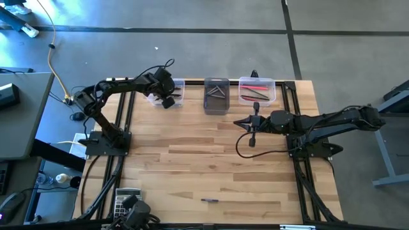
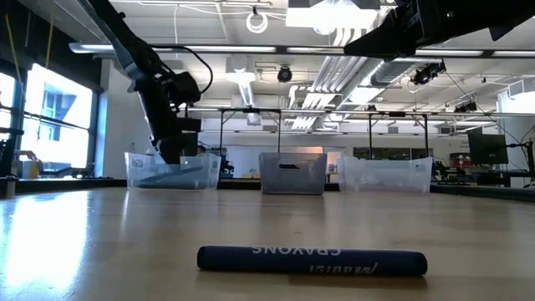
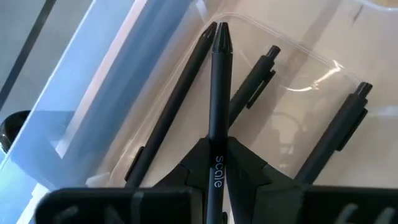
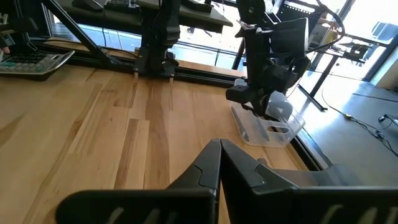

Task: Sort crayons/erasers/pens/pencils in bins
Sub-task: Put the black pen into the left transparent bin, then put the blue crayon into the black bin

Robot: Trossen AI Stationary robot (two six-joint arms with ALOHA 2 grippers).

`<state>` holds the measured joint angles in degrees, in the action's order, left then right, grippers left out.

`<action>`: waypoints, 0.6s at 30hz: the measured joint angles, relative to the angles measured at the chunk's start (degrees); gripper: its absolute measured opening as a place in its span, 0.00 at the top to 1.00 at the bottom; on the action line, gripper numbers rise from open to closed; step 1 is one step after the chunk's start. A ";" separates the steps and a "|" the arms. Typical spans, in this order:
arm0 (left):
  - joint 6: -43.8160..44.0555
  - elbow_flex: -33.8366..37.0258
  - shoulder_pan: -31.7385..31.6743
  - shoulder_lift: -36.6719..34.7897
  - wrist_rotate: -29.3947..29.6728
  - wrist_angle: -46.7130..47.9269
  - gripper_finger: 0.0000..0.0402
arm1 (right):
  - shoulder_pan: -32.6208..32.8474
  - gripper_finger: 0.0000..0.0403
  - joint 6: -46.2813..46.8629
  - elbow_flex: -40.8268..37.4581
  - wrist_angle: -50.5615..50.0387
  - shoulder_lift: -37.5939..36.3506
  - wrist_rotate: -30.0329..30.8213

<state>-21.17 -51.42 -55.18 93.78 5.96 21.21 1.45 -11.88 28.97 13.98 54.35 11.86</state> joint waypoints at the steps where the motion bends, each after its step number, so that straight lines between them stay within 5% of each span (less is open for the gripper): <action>1: 0.23 0.00 0.00 0.00 -0.02 0.03 0.95 | 0.00 1.00 0.00 0.00 0.01 0.00 0.00; 18: -0.26 0.00 1.02 -4.05 2.76 3.71 0.80 | -0.02 1.00 -0.17 0.00 -0.41 0.00 0.00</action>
<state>-21.43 -51.42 -54.16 89.73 8.71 24.92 1.43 -12.05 28.97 13.57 54.35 11.86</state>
